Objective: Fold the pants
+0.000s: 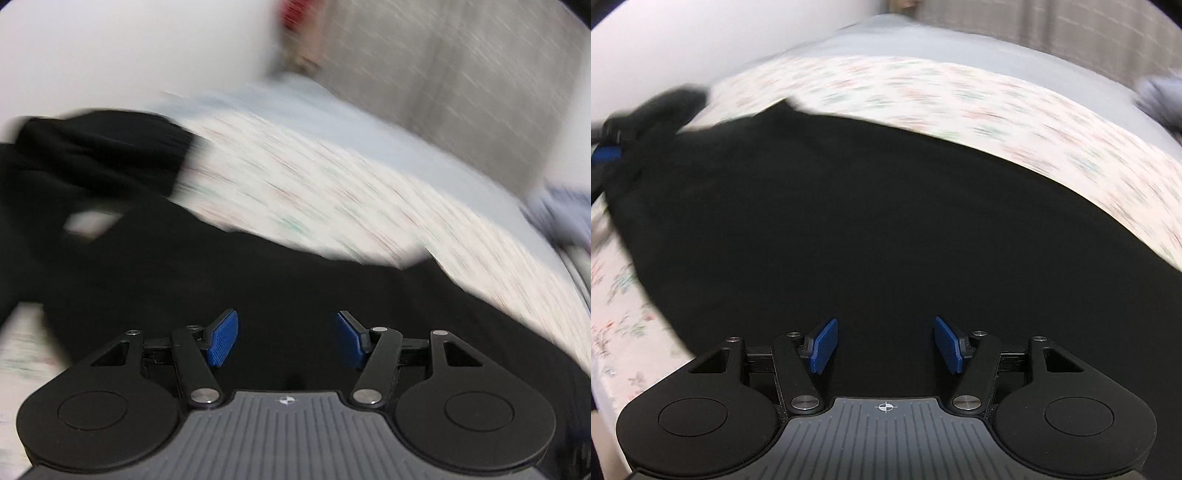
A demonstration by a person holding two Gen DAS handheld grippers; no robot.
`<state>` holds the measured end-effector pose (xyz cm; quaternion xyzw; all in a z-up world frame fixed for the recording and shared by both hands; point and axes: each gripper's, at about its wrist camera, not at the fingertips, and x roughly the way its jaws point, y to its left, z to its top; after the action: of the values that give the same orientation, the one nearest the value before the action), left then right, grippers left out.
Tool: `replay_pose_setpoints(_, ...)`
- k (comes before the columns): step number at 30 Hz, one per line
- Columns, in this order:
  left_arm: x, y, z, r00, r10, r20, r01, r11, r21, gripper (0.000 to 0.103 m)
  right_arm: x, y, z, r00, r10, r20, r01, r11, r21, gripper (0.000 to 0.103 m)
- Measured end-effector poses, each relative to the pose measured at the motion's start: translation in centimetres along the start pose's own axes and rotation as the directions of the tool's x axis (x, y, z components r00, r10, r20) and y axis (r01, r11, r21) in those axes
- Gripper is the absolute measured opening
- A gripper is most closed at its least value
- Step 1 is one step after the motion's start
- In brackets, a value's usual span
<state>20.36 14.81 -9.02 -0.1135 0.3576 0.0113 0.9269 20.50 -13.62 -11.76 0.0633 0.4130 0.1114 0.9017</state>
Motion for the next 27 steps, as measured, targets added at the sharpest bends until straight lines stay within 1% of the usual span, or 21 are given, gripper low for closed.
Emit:
replay_pose_setpoints(1, 0.9, -1.5, -0.6, 1.0, -0.009, -0.023, 0.01, 0.999, 0.043, 0.066, -0.4, -1.4, -0.4, 1.0, -0.006, 0.007, 0.006, 0.999, 0.046, 0.058)
replay_pose_setpoints(2, 1.9, -3.1, -1.2, 0.999, -0.004, -0.048, 0.008, 0.996, 0.09, 0.066, -0.9, -2.4, -0.7, 0.999, -0.034, 0.005, 0.033, 0.997, 0.073, 0.058)
replay_pose_setpoints(3, 2.8, -4.4, -1.7, 0.997, 0.003, -0.074, 0.007, 0.991, 0.131, 0.066, -1.3, -3.2, -1.0, 0.997, -0.074, -0.001, 0.074, 0.995, 0.073, 0.058)
replay_pose_setpoints(5, 4.1, -6.9, -3.3, 0.993, 0.027, -0.115, -0.005, 0.982, 0.187, 0.067, -2.1, -4.5, -1.7, 0.986, -0.166, -0.015, 0.166, 0.985, 0.053, 0.058)
replay_pose_setpoints(6, 4.6, -7.4, -3.5, 0.993, 0.046, -0.109, -0.022, 0.978, 0.206, 0.071, -2.5, -5.3, -2.2, 0.982, -0.188, -0.021, 0.188, 0.98, 0.057, 0.058)
replay_pose_setpoints(7, 4.8, -8.2, -3.7, 0.994, 0.056, -0.098, -0.032, 0.973, 0.229, 0.072, -3.1, -6.2, -2.7, 0.98, -0.199, -0.028, 0.201, 0.977, 0.076, 0.058)
replay_pose_setpoints(8, 5.0, -8.9, -3.8, 0.994, 0.048, -0.099, -0.022, 0.97, 0.243, 0.072, -3.7, -7.1, -3.3, 0.977, -0.211, -0.038, 0.214, 0.971, 0.102, 0.058)
replay_pose_setpoints(10, 5.1, -9.7, -3.9, 0.994, 0.024, -0.108, 0.003, 0.971, 0.241, 0.073, -4.9, -9.1, -4.5, 0.97, -0.237, -0.055, 0.243, 0.957, 0.162, 0.058)
replay_pose_setpoints(13, 5.8, -11.0, -3.7, 0.993, 0.008, -0.115, 0.023, 0.963, 0.267, 0.075, -7.0, -12.2, -6.8, 0.951, -0.299, -0.079, 0.309, 0.928, 0.209, 0.058)
replay_pose_setpoints(16, 6.5, -12.6, -4.1, 0.993, 0.019, -0.116, 0.017, 0.953, 0.304, 0.077, -8.6, -14.2, -8.5, 0.941, -0.326, -0.093, 0.339, 0.899, 0.279, 0.058)
replay_pose_setpoints(22, 8.7, -15.5, -2.0, 0.987, 0.011, -0.163, 0.047, 0.937, 0.346, 0.08, -10.8, -17.3, -10.9, 0.925, -0.365, -0.108, 0.376, 0.834, 0.403, 0.059)
replay_pose_setpoints(24, 9.3, -16.1, -1.6, 0.986, 0.011, -0.164, 0.051, 0.928, 0.37, 0.083, -11.3, -17.9, -11.3, 0.92, -0.376, -0.113, 0.386, 0.815, 0.432, 0.059)
replay_pose_setpoints(26, 9.6, -16.5, -2.1, 0.989, 0.008, -0.148, 0.049, 0.923, 0.382, 0.085, -11.8, -18.6, -11.4, 0.926, -0.365, -0.096, 0.366, 0.803, 0.471, 0.058)
replay_pose_setpoints(27, 9.5, -16.4, -2.5, 0.99, -0.006, -0.143, 0.059, 0.927, 0.371, 0.086, -11.9, -18.6, -11.6, 0.931, -0.354, -0.085, 0.348, 0.795, 0.498, 0.058)
